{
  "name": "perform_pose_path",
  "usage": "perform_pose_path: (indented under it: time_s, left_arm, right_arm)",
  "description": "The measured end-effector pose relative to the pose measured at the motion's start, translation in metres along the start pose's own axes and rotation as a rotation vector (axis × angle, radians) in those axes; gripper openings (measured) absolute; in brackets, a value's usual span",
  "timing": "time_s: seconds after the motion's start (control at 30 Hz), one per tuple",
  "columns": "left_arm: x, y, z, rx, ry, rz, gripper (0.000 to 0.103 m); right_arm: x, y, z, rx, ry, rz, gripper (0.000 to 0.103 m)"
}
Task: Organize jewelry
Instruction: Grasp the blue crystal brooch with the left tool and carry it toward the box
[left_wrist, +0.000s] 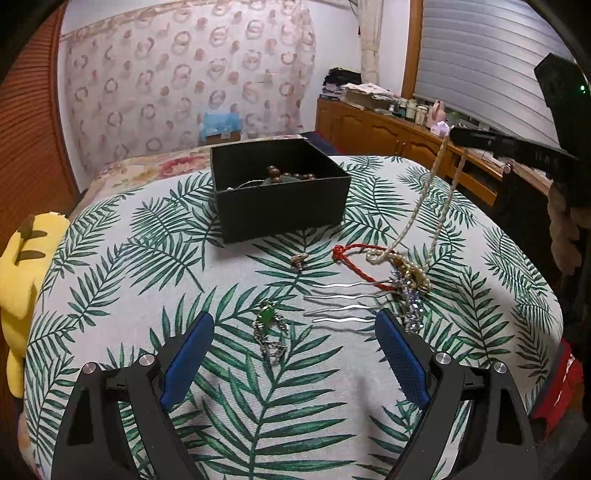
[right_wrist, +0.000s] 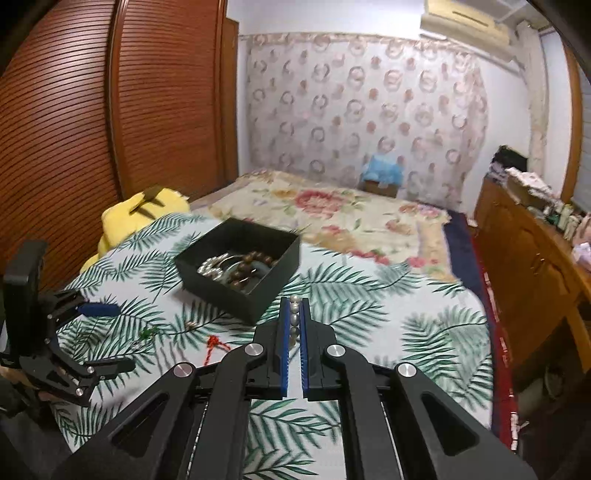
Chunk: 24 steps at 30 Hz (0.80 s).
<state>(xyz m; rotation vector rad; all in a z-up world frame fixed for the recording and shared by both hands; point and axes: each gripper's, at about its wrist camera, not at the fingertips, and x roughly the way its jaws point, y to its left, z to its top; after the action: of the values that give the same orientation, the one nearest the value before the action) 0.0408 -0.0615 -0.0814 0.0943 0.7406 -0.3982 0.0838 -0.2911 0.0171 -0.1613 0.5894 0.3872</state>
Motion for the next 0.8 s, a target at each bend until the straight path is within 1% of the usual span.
perform_pose_path:
  time_s: [0.17, 0.3, 0.33, 0.37, 0.43, 0.47, 0.53, 0.57, 0.63, 0.73, 0.8]
  left_arm:
    - [0.001, -0.010, 0.004, 0.009, 0.008, -0.026, 0.085]
    - [0.003, -0.026, 0.012, 0.036, 0.015, -0.072, 0.085]
    - [0.004, -0.031, 0.014, 0.049, 0.018, -0.079, 0.083]
    - [0.007, -0.038, 0.015, 0.070, 0.027, -0.085, 0.080]
    - [0.012, -0.047, 0.017, 0.100, 0.049, -0.094, 0.063]
    - [0.016, -0.053, 0.017, 0.118, 0.063, -0.103, 0.060]
    - [0.021, -0.061, 0.018, 0.144, 0.082, -0.111, 0.051]
    - [0.023, -0.066, 0.019, 0.162, 0.088, -0.116, 0.050]
    - [0.028, -0.072, 0.020, 0.189, 0.105, -0.119, 0.040]
    - [0.032, -0.080, 0.021, 0.225, 0.124, -0.121, 0.033]
    - [0.035, -0.084, 0.021, 0.243, 0.136, -0.120, 0.032]
  right_arm:
    - [-0.016, -0.016, -0.001, 0.020, -0.027, -0.053, 0.005]
    - [-0.021, -0.026, -0.002, 0.038, -0.027, -0.062, 0.006]
    - [-0.022, -0.027, -0.004, 0.038, -0.026, -0.064, 0.006]
    - [-0.023, -0.028, -0.004, 0.039, -0.026, -0.064, 0.006]
    - [-0.024, -0.030, -0.004, 0.038, -0.029, -0.065, 0.006]
    - [-0.026, -0.030, -0.005, 0.038, -0.030, -0.064, 0.006]
    - [-0.027, -0.031, -0.006, 0.038, -0.029, -0.064, 0.006]
    - [-0.027, -0.031, -0.006, 0.037, -0.028, -0.063, 0.006]
    - [-0.028, -0.031, -0.008, 0.038, -0.025, -0.061, 0.006]
    - [-0.027, -0.031, -0.011, 0.042, -0.017, -0.055, 0.006]
    - [-0.027, -0.030, -0.013, 0.041, -0.014, -0.051, 0.006]
